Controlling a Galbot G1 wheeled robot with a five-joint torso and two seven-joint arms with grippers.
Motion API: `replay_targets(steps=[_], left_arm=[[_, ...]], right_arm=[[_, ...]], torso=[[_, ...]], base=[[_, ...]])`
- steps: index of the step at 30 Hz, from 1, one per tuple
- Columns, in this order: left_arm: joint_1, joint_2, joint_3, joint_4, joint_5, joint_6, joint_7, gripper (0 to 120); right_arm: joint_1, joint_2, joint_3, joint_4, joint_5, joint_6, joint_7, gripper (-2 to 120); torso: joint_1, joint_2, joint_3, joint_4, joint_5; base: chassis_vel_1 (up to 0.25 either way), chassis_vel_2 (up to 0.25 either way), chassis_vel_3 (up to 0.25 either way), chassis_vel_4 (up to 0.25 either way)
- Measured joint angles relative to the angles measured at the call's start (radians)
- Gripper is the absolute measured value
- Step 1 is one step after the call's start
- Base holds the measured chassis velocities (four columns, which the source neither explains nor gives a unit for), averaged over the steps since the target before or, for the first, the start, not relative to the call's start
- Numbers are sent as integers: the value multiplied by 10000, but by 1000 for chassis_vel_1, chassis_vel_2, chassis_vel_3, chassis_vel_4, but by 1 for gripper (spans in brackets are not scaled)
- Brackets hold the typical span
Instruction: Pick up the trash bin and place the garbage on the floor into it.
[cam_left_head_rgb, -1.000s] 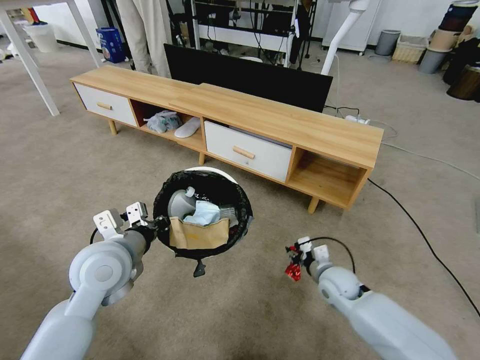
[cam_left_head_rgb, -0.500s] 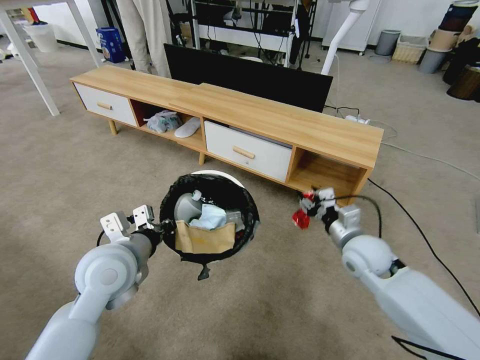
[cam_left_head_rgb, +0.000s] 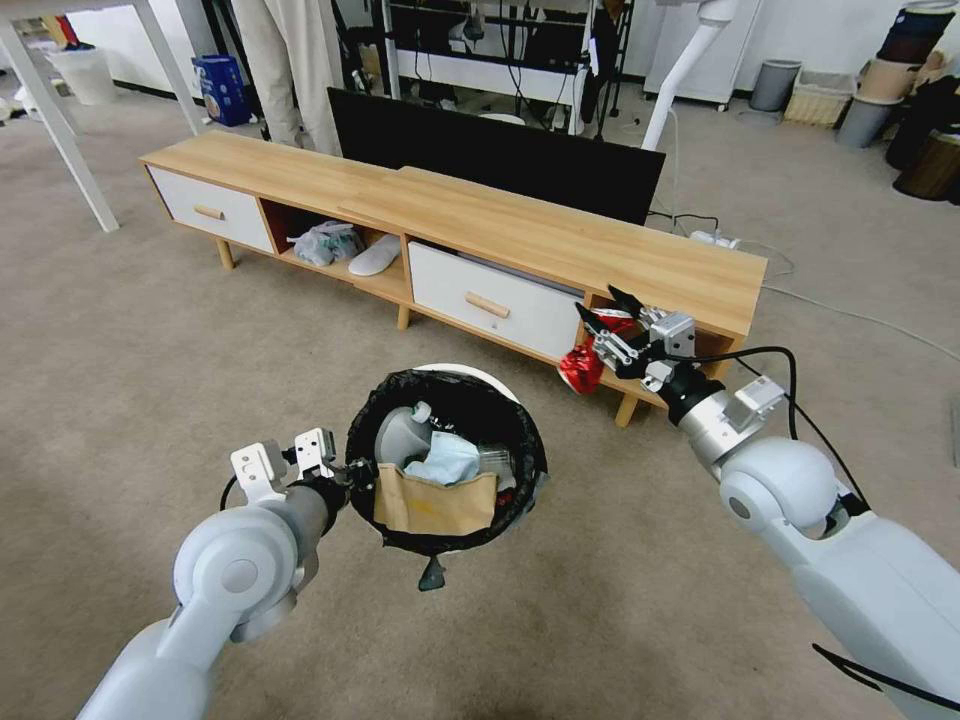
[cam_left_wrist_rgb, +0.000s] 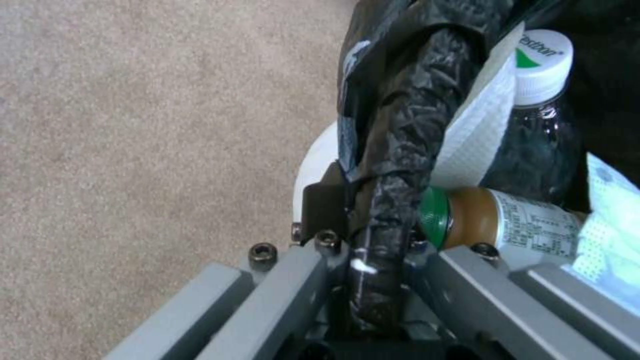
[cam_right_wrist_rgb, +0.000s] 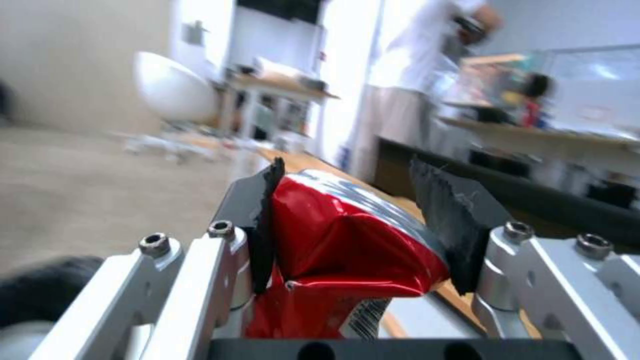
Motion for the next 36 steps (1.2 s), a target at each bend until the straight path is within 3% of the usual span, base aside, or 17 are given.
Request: replay_targets(steps=[13,26,30,32,35,36], left_arm=[[7,-187,359,-4,246,31,56,0],[-207,-187,678,127,240,39,171,0],[-267,-187,742,125,217,37,248,0],[-307,-178,778,153,225,36,272,0],[-325,-175,798,168,223,36,303,0],[-359,-175,818,203,227,35,333,0]], right_arm=[[1069,-413,-1054,-188,874,388,-1604,46],[989,-893,-1192,-871,83,570,-2600,45],[981,-947,-1208,-1094,-438,679,-2909,36],[981,-1003,-1271,-1278,-747,779,-3169,22],[975,-1025,-1322,-1328,-796,807,-3218,17],[975,-1025,-1381,-1366,-833,831,-3294,10]], torso=[[0,0,0,1,-2],[0,0,1,1,0],[0,0,0,-1,-3],[0,-1,1,2,1],[0,0,1,1,-4],[0,0,0,0,0]], base=[[0,0,0,0],[0,0,0,0],[0,0,0,0],[0,0,0,0],[0,0,0,0],[0,0,0,0]])
